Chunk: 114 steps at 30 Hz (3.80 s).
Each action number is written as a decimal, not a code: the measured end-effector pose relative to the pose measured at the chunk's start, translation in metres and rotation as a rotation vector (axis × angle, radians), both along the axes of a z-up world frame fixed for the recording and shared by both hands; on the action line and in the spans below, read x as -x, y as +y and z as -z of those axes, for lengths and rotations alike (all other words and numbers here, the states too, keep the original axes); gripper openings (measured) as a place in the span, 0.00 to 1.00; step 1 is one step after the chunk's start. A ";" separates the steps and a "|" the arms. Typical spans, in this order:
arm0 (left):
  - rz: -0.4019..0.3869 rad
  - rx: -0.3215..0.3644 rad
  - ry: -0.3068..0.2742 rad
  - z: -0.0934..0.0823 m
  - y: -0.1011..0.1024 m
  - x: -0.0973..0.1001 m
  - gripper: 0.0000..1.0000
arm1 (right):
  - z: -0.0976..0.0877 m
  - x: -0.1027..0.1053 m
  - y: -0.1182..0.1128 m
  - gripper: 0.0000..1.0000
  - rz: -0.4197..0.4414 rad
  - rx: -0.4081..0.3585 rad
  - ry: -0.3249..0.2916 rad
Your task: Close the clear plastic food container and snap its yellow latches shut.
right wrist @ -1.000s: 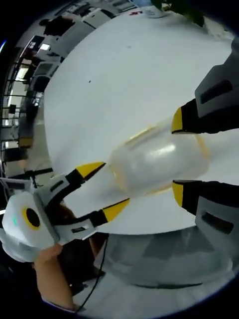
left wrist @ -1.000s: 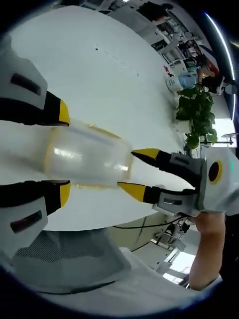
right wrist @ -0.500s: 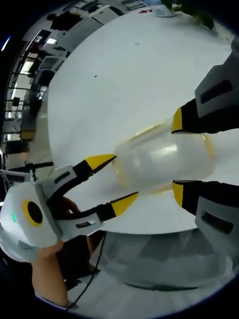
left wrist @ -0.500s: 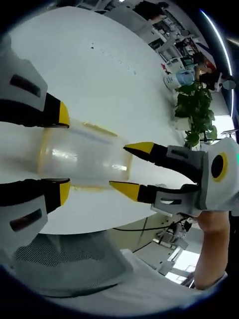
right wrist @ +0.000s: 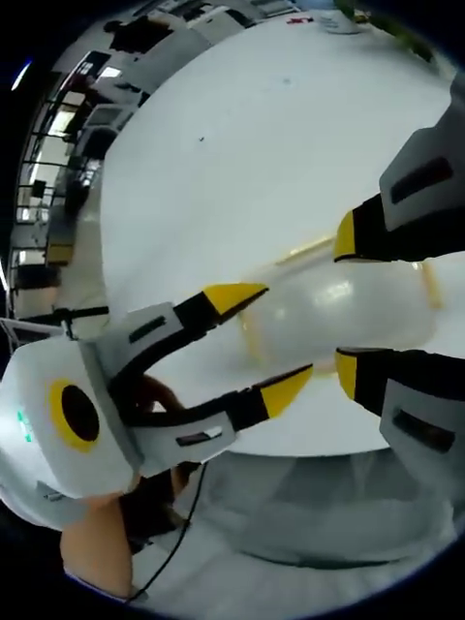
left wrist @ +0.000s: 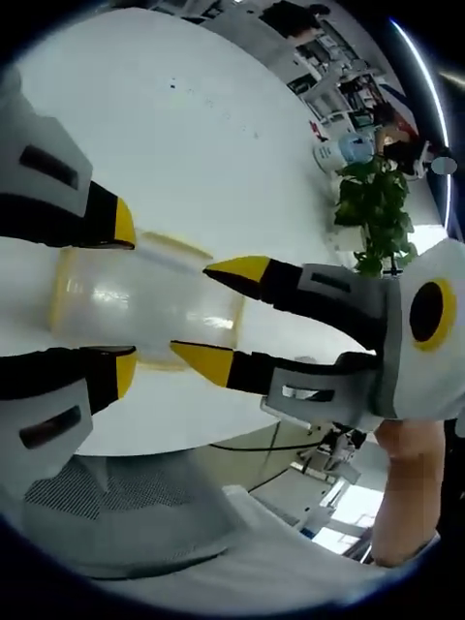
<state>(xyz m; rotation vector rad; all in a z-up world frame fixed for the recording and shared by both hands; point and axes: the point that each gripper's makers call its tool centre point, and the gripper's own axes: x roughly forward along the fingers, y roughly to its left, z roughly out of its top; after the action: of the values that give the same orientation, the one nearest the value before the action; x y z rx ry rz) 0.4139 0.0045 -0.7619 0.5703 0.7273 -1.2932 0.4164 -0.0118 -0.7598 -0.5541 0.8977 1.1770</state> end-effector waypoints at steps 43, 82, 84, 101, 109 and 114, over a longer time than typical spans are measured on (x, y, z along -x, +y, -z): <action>-0.013 0.018 0.005 0.001 -0.009 0.010 0.39 | 0.008 -0.014 0.001 0.33 0.001 -0.010 0.006; 0.001 -0.003 0.044 0.013 -0.009 0.020 0.40 | 0.013 -0.025 0.006 0.34 0.005 -0.023 0.020; 0.005 -0.004 0.046 0.013 -0.010 0.022 0.41 | 0.015 -0.026 0.005 0.35 -0.001 -0.019 0.021; 0.034 -0.034 0.004 0.019 -0.012 0.032 0.43 | 0.027 -0.034 0.002 0.36 -0.024 0.018 0.057; 0.057 -0.064 -0.041 0.022 -0.012 0.035 0.47 | 0.030 -0.038 0.002 0.38 -0.059 0.052 0.071; 0.057 -0.084 -0.084 0.023 -0.012 0.035 0.47 | 0.032 -0.037 0.003 0.37 -0.094 0.081 0.105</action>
<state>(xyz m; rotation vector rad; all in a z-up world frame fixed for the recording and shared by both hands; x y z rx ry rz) 0.3790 -0.0080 -0.7852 0.7134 0.7024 -1.2877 0.4537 -0.0088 -0.7921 -0.6105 1.0215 1.2684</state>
